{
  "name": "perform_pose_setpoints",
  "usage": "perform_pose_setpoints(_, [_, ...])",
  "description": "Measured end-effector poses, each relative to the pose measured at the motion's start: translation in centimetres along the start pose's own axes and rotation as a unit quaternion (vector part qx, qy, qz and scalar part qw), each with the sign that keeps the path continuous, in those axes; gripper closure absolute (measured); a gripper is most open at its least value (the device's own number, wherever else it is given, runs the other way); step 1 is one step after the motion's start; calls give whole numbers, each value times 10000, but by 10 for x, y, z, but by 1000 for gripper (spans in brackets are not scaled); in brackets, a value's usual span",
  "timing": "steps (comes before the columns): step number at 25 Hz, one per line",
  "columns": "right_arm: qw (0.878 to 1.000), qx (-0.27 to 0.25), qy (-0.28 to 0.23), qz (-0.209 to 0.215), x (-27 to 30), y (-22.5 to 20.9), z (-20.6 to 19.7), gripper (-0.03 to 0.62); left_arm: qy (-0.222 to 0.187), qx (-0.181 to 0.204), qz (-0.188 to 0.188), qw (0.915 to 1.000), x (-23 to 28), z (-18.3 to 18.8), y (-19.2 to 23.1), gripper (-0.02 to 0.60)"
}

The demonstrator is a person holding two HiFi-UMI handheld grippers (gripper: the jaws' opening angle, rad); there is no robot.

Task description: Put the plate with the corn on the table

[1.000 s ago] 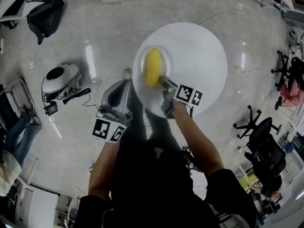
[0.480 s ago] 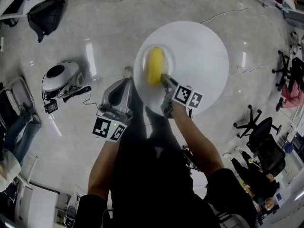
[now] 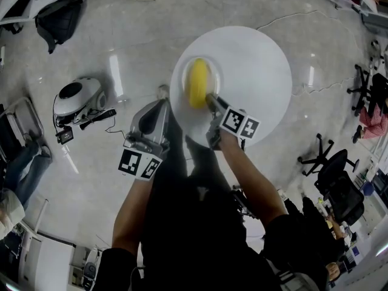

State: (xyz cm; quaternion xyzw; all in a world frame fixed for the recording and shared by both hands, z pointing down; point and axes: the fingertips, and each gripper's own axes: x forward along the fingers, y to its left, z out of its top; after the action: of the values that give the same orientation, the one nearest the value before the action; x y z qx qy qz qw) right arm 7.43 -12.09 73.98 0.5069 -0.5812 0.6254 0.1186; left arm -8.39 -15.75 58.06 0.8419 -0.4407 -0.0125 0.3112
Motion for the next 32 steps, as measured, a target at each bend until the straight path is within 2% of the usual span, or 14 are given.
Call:
perform_pose_setpoints(15, [9998, -76, -188, -77, -12, -6, 9, 474, -22, -14, -17, 10000, -2, -1, -7, 577])
perform_pose_setpoints(20, [9995, -157, -249, -71, -19, -4, 10, 502, -55, 17, -24, 10000, -4, 0, -11, 577])
perform_pose_setpoints(27, [9989, -385, -251, -94, -30, 2, 8, 580, -87, 68, 8, 9999, -10, 2, -19, 577])
perform_pose_setpoints(32, [9981, -535, -299, 49, -38, 15, 10, 585, -179, 121, 51, 9998, -15, 8, -27, 577])
